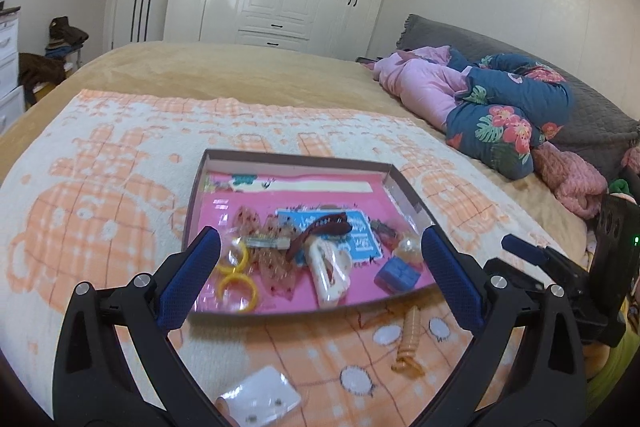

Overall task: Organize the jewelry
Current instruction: 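Open both grippers to release the clip and pearl packet in the box, then move the left gripper to the white earring card while the right approaches the orange spiral tie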

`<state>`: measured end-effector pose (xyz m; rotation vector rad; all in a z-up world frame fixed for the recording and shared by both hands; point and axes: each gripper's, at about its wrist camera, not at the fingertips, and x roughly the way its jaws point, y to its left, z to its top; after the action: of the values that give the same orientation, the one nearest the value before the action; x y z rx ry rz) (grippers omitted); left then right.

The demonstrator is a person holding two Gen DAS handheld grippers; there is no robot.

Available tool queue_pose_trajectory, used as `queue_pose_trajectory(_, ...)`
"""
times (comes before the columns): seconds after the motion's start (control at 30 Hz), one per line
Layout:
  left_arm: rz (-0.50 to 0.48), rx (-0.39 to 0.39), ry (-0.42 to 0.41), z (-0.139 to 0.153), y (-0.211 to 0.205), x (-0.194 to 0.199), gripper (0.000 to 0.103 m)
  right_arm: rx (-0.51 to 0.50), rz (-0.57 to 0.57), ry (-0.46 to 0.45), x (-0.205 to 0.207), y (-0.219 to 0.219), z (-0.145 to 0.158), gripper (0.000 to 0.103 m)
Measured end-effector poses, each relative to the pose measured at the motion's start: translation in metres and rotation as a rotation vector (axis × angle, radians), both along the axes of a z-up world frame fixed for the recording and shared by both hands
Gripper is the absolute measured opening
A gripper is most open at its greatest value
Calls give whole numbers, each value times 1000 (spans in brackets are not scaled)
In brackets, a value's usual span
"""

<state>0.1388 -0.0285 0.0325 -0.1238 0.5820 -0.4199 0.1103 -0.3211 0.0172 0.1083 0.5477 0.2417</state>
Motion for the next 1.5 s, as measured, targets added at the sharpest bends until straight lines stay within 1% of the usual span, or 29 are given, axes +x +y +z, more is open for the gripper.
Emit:
queue_pose_trajectory(0.3,40,25,36,-17,17,-23,92,-31,52,22,-13,16,-6,87)
queue_pose_trajectory(0.7,71,47,61,-28,35,-40,92,-63,135,52,-25,47,-16,87)
queue_pose_trajectory(0.87,81,55,84,-34,42,-47,92,-74,159,87,-27,58,-25,87)
queue_pose_trajectory(1.2,83,61,181,-62,51,-58,92,-89,155,161,-21,65,-49,87)
queue_pose_trajectory(1.33,69,46,232,-76,50,-57,92,-86,153,189,-14,69,-57,86)
queue_pose_trajectory(1.5,58,61,274,-89,43,-51,92,-43,143,240,1,68,-65,81)
